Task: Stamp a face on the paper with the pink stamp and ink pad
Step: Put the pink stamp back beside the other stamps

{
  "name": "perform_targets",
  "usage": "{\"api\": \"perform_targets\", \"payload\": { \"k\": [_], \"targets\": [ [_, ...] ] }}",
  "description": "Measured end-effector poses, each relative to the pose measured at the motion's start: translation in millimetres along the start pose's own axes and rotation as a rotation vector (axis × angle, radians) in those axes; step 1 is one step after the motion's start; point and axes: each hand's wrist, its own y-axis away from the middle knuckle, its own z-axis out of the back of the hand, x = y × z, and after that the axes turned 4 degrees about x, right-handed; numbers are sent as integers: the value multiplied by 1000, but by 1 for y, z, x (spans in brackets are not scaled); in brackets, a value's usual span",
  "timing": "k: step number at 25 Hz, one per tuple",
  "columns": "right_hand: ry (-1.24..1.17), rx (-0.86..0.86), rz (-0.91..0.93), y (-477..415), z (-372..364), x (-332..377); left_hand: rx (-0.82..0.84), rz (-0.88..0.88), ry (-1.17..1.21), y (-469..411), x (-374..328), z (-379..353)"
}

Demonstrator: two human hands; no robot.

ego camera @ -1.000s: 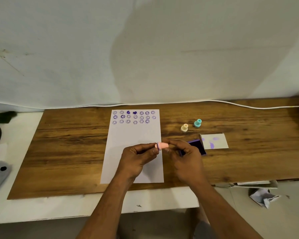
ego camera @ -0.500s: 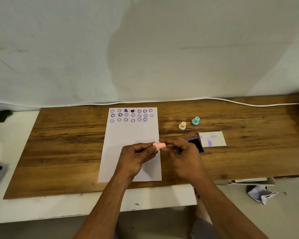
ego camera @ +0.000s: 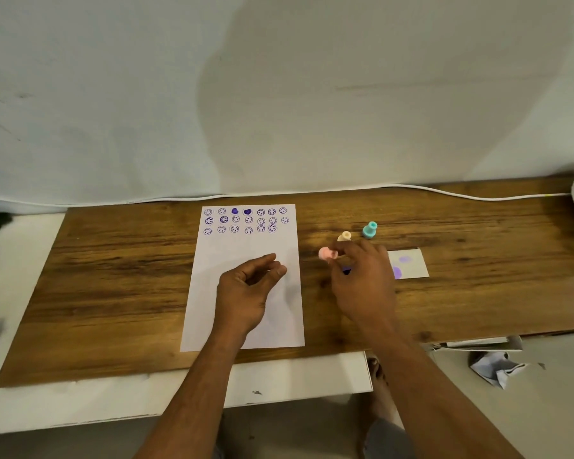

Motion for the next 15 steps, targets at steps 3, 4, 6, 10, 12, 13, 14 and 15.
{"api": "perform_targets", "payload": {
  "k": [3, 4, 6, 10, 12, 13, 14, 15],
  "targets": [
    [149, 73, 66, -11, -12, -9, 7, -12, -58, 0, 8, 2],
    [191, 103, 83, -14, -15, -9, 10, -17, -59, 1, 10, 3],
    [222, 134, 93, -15, -18, -7, 10, -24, -52, 0, 12, 5],
    [41, -9, -6, -21, 2, -12, -7, -34, -38, -2, 11, 8],
    [64, -102, -108, -28, 21, -29, -25, -26, -24, -2, 10, 9],
    [115, -106, -190, -31, 29, -38, -32, -20, -16, -2, 9, 10],
    [169, -85, -282, -33, 34, -46, -34, -14, -10, -1, 9, 10],
    [202, -49, -366, -34, 36, -52, -33, -9, -9, -1, 9, 9]
  ]
}}
